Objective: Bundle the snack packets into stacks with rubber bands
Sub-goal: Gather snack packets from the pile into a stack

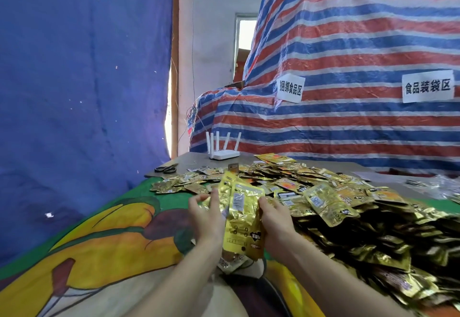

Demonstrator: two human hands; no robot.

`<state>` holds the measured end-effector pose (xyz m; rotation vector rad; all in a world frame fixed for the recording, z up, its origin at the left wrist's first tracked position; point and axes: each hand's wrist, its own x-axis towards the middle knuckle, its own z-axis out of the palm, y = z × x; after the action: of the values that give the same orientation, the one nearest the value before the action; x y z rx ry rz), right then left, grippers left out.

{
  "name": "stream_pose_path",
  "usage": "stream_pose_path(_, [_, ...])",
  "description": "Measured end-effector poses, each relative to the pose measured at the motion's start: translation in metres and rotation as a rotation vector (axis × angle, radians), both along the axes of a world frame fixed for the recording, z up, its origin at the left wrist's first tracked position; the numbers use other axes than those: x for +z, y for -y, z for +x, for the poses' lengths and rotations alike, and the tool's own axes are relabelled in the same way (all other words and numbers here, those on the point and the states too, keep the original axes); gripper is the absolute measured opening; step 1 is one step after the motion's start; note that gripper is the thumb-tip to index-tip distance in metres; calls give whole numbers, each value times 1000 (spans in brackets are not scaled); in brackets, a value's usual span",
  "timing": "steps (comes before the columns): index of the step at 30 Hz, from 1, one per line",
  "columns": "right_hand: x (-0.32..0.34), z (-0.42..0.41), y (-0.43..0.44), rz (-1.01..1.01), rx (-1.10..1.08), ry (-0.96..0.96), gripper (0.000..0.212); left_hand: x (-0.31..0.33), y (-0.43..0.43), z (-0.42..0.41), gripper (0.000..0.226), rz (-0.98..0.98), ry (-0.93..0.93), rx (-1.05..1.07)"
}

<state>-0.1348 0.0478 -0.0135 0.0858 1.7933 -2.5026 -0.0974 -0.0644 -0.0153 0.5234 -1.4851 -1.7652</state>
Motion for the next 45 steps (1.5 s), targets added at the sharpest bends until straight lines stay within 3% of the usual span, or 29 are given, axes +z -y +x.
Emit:
stream_pose_path(5, [-7,3,-22,336,-210,-186,38,-39,0,7,28,55,-12,-500])
stream_pose_path(9, [-8,16,-35,449,-154,-400,24,-39,-3,12,26,42,58,-828])
stream_pose_path(13, [-10,20,-45,470,-175,-544,27,-36,-15,9,32,54,135,-759])
stream_pose_path(19, [-20,29,-57,307,-253,-551,25,-19,-25,1,23,-273,222,-386])
stream_pose_path(21, [-27,32,-54,316,-246,-572,24,-27,-39,2,20,-379,174,-318])
stream_pose_path(25, [-30,35,-49,274,-189,-629,21,-38,-45,1,11,-383,24,-187])
stream_pose_path(28, [-31,36,-45,300,-179,-607,21,-39,-45,3,11,-316,-73,-360])
stream_pose_path(32, [-32,36,-44,307,-176,-599,21,-43,-56,13,55,-76,-153,-734])
stream_pose_path(34, [-32,36,-44,274,-162,-617,22,-48,-55,12,64,-85,-183,-841])
stream_pose_path(36, [-33,36,-44,197,-122,-618,25,-49,-49,12,46,-263,-203,-822])
stream_pose_path(38, [-32,36,-44,76,-79,-603,34,-48,-46,14,45,-403,-214,-768])
stream_pose_path(41, [-30,37,-45,-44,-34,-562,38,-45,-46,13,50,-402,-269,-714])
stream_pose_path(45, [-27,35,-48,-54,-27,-617,37,-41,-44,14,50,-391,-282,-750])
